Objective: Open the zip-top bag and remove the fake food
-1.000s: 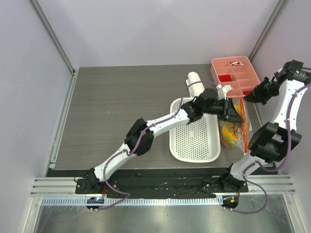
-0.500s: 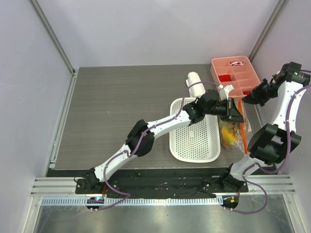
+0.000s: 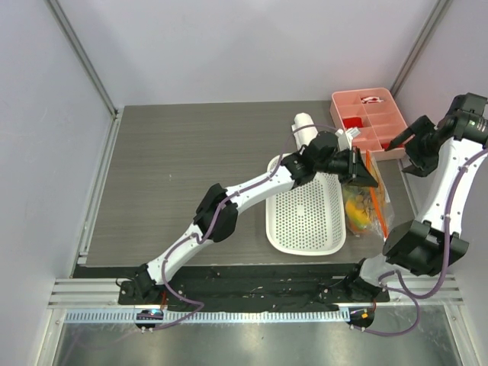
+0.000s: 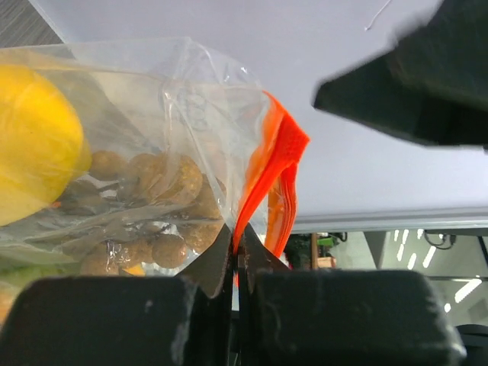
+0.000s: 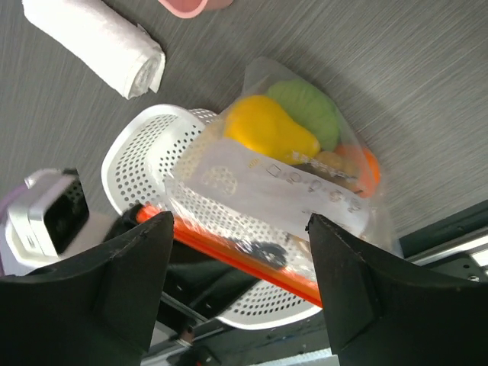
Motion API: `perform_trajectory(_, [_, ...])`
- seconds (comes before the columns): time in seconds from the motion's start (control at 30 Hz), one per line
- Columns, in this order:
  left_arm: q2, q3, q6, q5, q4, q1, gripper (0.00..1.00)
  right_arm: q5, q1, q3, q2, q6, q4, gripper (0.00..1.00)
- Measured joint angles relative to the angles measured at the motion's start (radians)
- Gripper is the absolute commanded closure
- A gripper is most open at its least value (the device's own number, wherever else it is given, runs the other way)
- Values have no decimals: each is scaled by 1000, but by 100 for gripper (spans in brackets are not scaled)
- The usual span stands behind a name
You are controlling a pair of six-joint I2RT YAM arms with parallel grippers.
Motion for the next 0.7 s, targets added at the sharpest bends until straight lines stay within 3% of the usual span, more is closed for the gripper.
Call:
perform_trajectory(0.23, [0,0,-42,85,1,53,100,78,146,-113,-186,-29,-2,36])
perform_trajectory(0.43, [0,0,-71,115,6,83,100,101,155,-236,-264,-38,3,49])
perform_trajectory(0.7, [0,0,-95,138,9,82,100,97,211,-397,-348,-31,-13,46])
